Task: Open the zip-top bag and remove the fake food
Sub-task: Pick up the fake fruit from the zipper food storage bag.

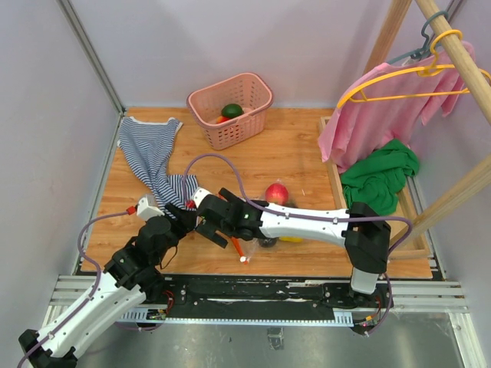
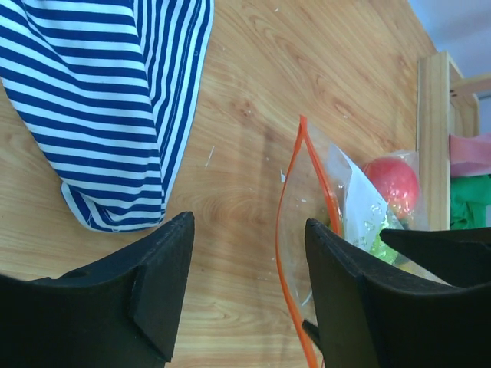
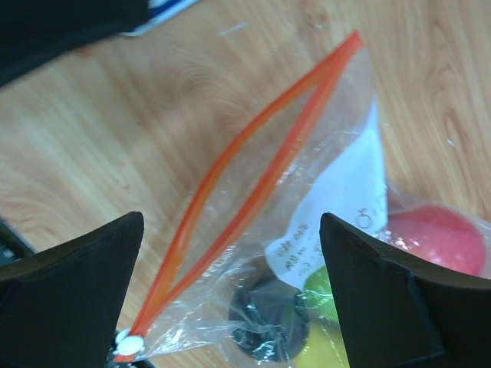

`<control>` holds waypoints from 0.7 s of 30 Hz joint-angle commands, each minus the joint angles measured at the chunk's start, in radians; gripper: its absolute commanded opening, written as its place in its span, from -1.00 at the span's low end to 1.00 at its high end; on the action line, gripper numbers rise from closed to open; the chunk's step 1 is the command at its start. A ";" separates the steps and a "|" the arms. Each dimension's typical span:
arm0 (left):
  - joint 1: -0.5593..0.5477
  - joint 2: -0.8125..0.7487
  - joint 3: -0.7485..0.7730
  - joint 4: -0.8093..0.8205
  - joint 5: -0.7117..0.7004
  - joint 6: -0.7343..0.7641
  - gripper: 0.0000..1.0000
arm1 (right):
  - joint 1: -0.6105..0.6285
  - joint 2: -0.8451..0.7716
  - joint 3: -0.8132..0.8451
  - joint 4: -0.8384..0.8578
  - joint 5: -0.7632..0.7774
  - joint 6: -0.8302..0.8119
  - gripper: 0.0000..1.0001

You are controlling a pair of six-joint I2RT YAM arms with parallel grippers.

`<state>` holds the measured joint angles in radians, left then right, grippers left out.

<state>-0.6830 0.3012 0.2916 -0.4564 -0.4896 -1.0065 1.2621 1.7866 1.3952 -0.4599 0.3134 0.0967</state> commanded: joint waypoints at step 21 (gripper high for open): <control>-0.003 -0.120 -0.053 0.066 0.058 -0.024 0.09 | -0.012 -0.013 -0.071 0.049 0.142 -0.130 -0.21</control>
<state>-0.6830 0.2058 0.2604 -0.4412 -0.4622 -1.0508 1.2598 1.8252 1.3304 -0.4366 0.4511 0.0376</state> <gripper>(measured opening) 0.545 0.450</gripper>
